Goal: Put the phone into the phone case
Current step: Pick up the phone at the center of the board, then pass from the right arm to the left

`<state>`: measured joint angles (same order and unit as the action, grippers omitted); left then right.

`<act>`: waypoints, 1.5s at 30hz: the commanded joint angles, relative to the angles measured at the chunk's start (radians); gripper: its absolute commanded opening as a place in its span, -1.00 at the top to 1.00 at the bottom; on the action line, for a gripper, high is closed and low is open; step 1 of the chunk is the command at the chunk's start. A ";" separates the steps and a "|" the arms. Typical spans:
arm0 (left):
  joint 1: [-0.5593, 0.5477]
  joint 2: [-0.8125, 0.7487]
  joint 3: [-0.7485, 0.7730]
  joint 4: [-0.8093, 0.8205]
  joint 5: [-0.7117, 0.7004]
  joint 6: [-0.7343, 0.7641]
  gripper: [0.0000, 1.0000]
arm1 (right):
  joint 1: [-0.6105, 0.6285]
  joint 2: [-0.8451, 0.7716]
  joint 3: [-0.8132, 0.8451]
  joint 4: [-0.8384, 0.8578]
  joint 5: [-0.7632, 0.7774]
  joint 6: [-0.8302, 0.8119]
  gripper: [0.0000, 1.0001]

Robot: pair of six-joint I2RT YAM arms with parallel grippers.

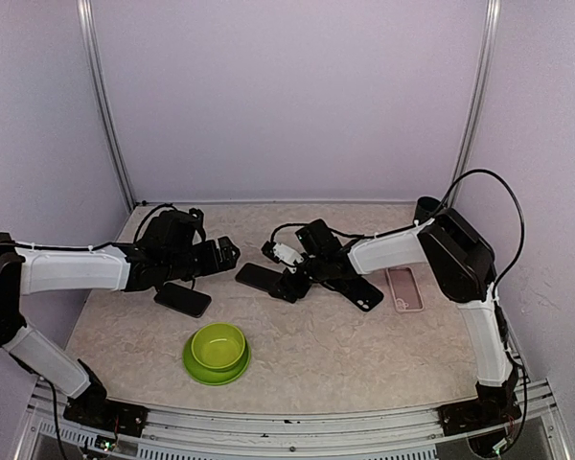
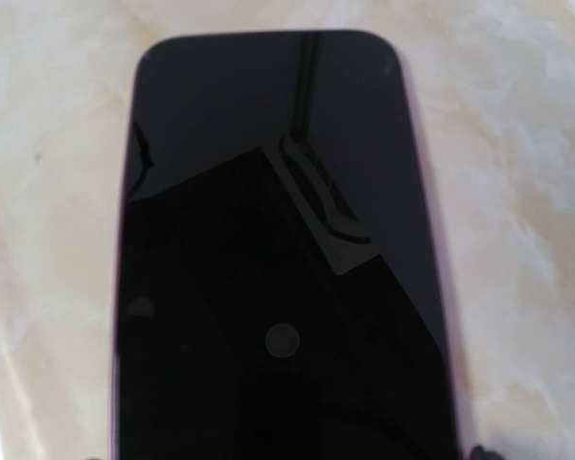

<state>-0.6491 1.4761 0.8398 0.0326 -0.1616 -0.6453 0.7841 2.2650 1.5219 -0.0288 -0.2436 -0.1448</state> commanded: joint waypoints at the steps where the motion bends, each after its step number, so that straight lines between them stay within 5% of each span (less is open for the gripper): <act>1: -0.006 -0.027 -0.016 -0.002 -0.001 -0.004 -0.98 | 0.003 -0.052 -0.056 0.000 -0.026 0.011 -0.09; 24: -0.006 0.063 0.012 0.036 0.066 0.006 -0.98 | 0.032 -0.340 -0.369 0.380 0.047 0.087 -0.06; 45: 0.076 0.079 0.031 0.174 0.497 -0.020 -0.97 | 0.105 -0.571 -0.619 0.539 0.095 0.033 -0.04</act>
<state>-0.6041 1.5410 0.8703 0.1287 0.1944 -0.6487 0.8722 1.7771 0.9241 0.3874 -0.1425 -0.1040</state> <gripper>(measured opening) 0.989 0.728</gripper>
